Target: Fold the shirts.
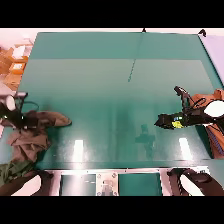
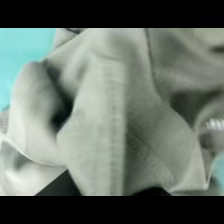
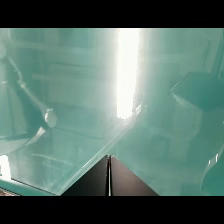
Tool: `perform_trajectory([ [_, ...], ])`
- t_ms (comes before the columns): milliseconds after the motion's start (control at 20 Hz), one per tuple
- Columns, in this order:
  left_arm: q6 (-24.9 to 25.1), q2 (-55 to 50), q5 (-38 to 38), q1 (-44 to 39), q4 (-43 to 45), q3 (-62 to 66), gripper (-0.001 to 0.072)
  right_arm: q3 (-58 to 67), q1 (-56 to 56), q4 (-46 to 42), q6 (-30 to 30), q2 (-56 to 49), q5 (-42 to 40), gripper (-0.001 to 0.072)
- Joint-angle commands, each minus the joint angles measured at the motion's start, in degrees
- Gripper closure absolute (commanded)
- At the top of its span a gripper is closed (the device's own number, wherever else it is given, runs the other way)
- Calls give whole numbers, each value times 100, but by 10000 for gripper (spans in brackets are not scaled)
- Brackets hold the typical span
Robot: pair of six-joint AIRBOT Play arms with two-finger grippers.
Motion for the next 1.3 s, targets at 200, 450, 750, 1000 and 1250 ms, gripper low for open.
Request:
perform_trajectory([
  [200, 428, 739, -413, -1628, -2861, 2594, 682, -2, 4, 2, 2, 4, -81, 694],
  [450, 131, 157, 1008, -3733, -3425, 2715, 681, -2, 4, 2, 2, 4, -79, 694],
  [750, 1130, -1926, 2592, -4977, -5324, 2734, 681, 0, -2, 0, 4, 4, -227, 679],
  [1000, 1740, -2691, 1993, -4640, -6111, 3383, -9, 22, -76, -2, 7, 4, -365, 322],
  [1250, 579, -2315, -1119, -2527, -3849, 4400, -9, 35, -529, 9, 13, -59, -426, 197],
])
